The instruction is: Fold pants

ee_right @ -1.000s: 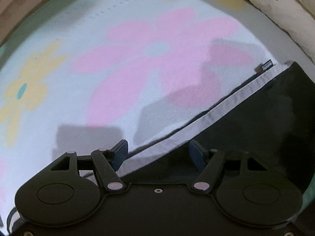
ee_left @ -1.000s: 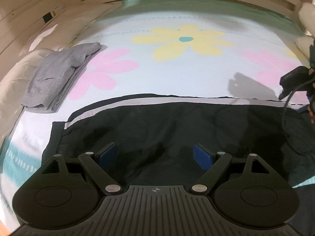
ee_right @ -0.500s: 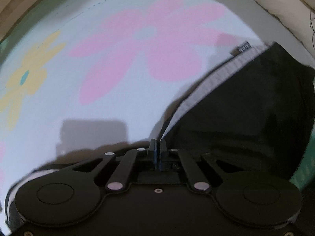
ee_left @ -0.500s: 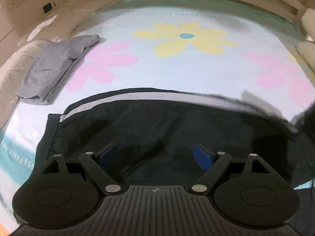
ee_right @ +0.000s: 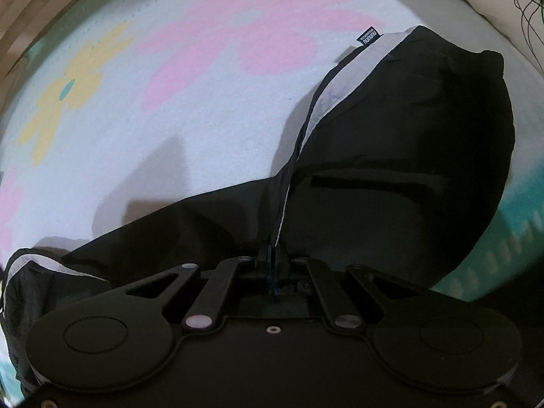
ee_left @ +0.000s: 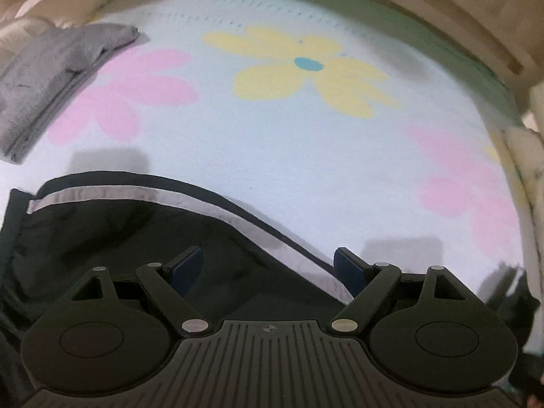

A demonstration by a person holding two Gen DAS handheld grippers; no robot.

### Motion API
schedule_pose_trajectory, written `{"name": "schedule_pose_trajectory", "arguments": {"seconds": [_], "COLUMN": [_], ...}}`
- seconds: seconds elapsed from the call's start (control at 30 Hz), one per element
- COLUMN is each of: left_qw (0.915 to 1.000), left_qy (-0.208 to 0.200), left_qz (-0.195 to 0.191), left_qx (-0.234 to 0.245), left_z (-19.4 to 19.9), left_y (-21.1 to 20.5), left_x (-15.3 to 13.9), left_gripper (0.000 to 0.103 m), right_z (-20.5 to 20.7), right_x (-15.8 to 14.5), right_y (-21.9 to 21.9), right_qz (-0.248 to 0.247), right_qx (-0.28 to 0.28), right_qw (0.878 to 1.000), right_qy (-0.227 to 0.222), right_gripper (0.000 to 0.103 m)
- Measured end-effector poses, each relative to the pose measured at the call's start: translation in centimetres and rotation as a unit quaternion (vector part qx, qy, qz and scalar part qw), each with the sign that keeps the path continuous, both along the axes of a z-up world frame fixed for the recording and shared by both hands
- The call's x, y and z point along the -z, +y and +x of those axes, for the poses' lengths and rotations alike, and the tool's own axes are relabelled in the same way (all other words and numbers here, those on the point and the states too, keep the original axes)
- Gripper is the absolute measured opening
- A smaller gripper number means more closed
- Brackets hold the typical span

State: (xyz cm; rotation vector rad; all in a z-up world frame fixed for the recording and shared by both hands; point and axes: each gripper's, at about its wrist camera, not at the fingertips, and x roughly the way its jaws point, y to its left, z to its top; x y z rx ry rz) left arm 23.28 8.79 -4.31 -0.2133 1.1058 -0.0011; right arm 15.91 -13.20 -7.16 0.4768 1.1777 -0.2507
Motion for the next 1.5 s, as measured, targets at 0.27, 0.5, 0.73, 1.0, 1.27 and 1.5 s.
{"name": "schedule_pose_trajectory", "arguments": {"seconds": [0.27, 0.5, 0.73, 1.0, 1.27, 1.5], "left_qw": [0.9981, 0.9964, 0.9969, 0.9981, 0.9957, 0.9964], "left_qy": [0.052, 0.072, 0.036, -0.04, -0.08, -0.049], "left_qz": [-0.023, 0.044, 0.063, 0.042, 0.044, 0.062], "left_qx": [-0.025, -0.008, -0.031, -0.021, 0.012, 0.032], "left_z": [2.8, 3.3, 0.4, -8.4, -17.5, -23.1], "left_y": [-0.8, -3.3, -2.2, -1.6, -1.9, -0.4], "left_x": [3.6, 5.3, 3.6, -4.3, -6.2, -1.5], "left_gripper": [0.083, 0.067, 0.007, 0.006, 0.006, 0.006], "right_z": [0.1, -0.2, -0.5, -4.2, -14.0, -20.7], "right_x": [0.9, 0.9, 1.6, -3.2, -7.1, -4.2], "right_y": [-0.7, -1.0, -1.5, -2.0, -2.1, -1.9], "right_qz": [-0.001, 0.002, 0.005, 0.0, 0.005, -0.001], "right_qx": [-0.008, -0.01, -0.009, 0.003, 0.004, 0.007], "right_qw": [1.0, 1.0, 1.0, 0.998, 0.995, 0.997], "right_qy": [-0.003, -0.006, -0.013, -0.064, -0.1, -0.073], "right_gripper": [0.005, 0.005, 0.005, 0.005, 0.005, 0.005]}}
